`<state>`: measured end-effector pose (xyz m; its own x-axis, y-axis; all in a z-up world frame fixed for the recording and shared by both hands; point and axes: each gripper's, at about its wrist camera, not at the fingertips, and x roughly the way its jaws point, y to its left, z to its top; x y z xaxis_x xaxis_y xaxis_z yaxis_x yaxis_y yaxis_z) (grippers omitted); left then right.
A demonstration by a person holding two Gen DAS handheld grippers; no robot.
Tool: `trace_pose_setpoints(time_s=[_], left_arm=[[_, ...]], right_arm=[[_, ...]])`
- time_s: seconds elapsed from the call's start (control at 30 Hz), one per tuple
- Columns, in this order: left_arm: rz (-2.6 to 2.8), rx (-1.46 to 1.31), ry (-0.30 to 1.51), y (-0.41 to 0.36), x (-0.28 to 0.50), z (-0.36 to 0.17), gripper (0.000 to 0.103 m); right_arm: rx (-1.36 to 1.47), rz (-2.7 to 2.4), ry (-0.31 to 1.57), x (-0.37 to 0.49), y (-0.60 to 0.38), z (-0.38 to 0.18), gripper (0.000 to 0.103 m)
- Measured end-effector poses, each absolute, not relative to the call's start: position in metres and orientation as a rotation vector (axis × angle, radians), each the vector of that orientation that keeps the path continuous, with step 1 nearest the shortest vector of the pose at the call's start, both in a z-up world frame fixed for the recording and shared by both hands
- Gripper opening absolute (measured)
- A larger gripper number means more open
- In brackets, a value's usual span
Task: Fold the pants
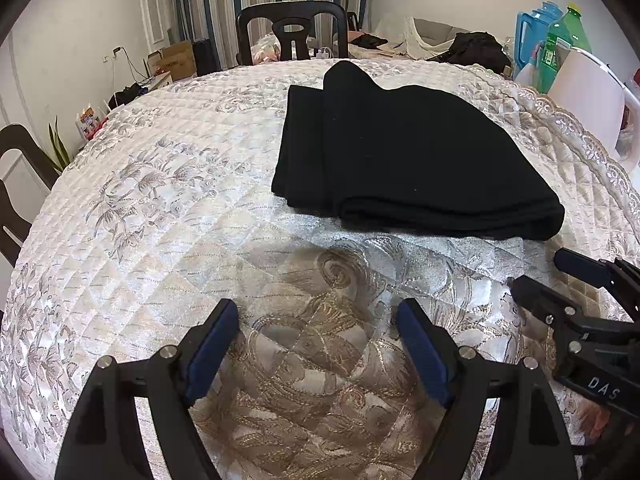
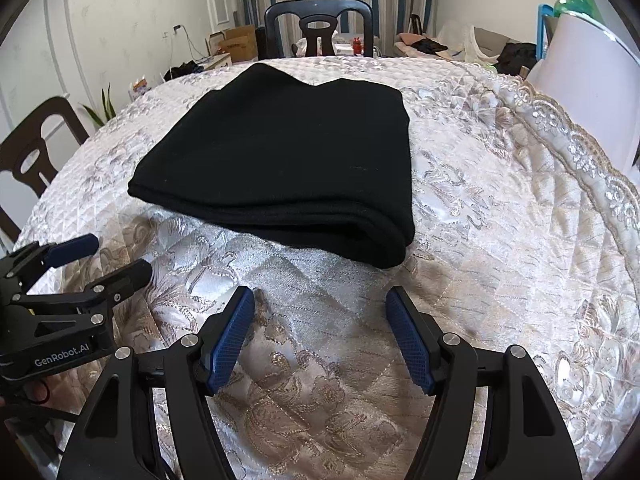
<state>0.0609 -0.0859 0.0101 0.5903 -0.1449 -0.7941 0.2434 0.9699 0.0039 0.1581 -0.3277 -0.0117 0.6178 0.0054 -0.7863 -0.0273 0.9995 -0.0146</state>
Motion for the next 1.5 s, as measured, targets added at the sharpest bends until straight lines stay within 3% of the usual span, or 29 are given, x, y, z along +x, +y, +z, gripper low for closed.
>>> trace_pose_setpoints(time_s=[1.5], left_arm=[[-0.229,0.112,0.912,-0.085,0.0608,0.0096,0.087]], right_arm=[[-0.04,-0.005,0.913,0.16,-0.3268,-0.0126,0.073]])
